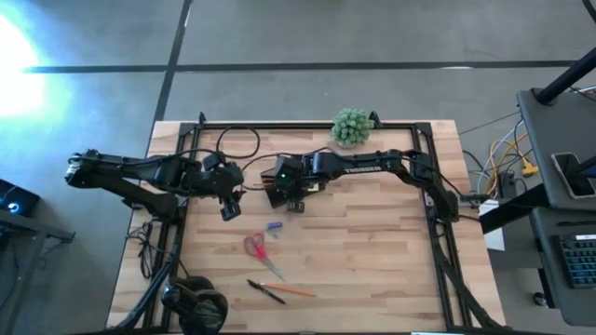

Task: Pick and place office supplies into organizer
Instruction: Put the red scissors into the desk organizer

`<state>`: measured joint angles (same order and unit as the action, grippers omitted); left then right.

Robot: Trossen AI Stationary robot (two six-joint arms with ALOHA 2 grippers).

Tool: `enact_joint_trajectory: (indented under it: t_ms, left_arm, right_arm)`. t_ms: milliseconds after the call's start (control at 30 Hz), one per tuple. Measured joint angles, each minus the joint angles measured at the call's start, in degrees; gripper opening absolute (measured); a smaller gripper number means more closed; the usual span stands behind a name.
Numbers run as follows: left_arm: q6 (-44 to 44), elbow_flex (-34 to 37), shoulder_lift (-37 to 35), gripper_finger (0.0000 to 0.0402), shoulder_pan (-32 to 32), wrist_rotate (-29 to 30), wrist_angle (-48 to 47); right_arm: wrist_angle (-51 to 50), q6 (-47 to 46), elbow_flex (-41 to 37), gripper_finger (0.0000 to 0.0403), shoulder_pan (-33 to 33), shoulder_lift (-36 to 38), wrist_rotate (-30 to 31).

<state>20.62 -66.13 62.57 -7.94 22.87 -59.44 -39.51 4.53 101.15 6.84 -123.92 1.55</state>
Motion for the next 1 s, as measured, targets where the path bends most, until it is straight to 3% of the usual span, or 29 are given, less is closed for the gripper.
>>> enact_joint_trajectory:
  t_ms: [167,300,500,700,1000]
  left_arm:
    - [0.07,0.0,0.0,0.0153,0.0,0.0,0.02]
    - [0.08,0.0,0.0,0.0153,0.0,0.0,0.02]
    - [0.02,0.0,0.0,0.0153,0.0,0.0,0.02]
    - [0.02,0.0,0.0,0.0153,0.0,0.0,0.03]
    - [0.04,0.0,0.0,0.0153,0.0,-0.01,0.08]
  right_arm:
    - [-4.72,-2.37,0.02,0.0122,-0.97,0.0,-0.85]
    - [-8.22,2.06,-1.31,0.0139,-4.48,0.0,-2.91]
    - [0.12,7.43,-4.7,0.015,-8.83,0.02,-3.35]
    - [2.43,4.69,-5.21,0.0149,-7.17,0.04,-2.96]
    - [6.03,8.09,-7.36,0.015,-6.37,0.04,-5.21]
